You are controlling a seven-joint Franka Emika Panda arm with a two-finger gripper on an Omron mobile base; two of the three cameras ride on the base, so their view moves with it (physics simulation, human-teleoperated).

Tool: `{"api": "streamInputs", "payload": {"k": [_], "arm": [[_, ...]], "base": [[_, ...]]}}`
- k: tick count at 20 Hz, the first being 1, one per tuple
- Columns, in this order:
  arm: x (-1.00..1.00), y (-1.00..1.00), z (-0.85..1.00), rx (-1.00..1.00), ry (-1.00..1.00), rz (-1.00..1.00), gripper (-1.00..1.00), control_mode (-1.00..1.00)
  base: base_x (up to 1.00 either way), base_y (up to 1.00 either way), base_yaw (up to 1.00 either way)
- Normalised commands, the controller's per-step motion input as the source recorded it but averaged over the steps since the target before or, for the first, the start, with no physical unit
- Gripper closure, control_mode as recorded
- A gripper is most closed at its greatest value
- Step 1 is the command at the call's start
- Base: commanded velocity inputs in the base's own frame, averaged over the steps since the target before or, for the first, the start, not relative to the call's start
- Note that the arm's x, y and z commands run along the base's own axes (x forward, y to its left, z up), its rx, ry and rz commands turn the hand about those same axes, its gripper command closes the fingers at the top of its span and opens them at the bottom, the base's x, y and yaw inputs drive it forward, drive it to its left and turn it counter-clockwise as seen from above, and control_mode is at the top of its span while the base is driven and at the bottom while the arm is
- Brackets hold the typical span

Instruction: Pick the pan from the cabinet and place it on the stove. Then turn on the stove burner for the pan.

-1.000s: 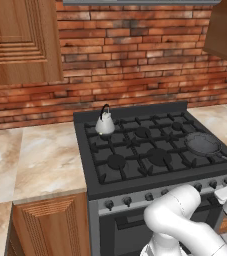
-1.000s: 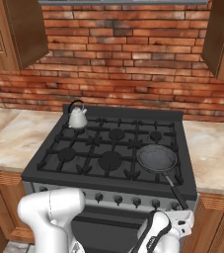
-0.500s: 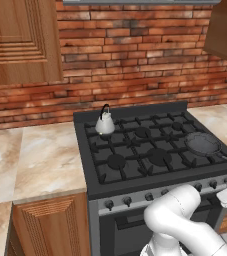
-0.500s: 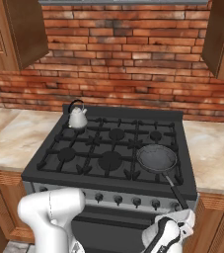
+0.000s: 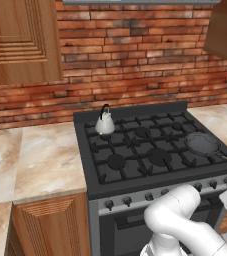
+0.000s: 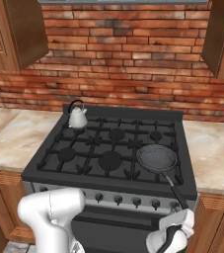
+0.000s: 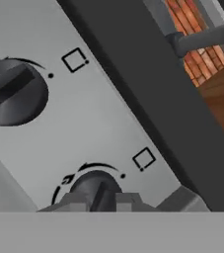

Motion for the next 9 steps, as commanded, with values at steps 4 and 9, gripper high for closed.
{"api": "streamInputs", "payload": {"k": [4,9], "arm": [[-0.11,0.05,0.0,-0.27,-0.19,0.0,1.0,-1.0],[-0.09,0.08,0.0,-0.27,-0.17,0.0,1.0,-1.0]], "base": [[0.0,0.0,0.0],[0.0,0.0,0.0]]}}
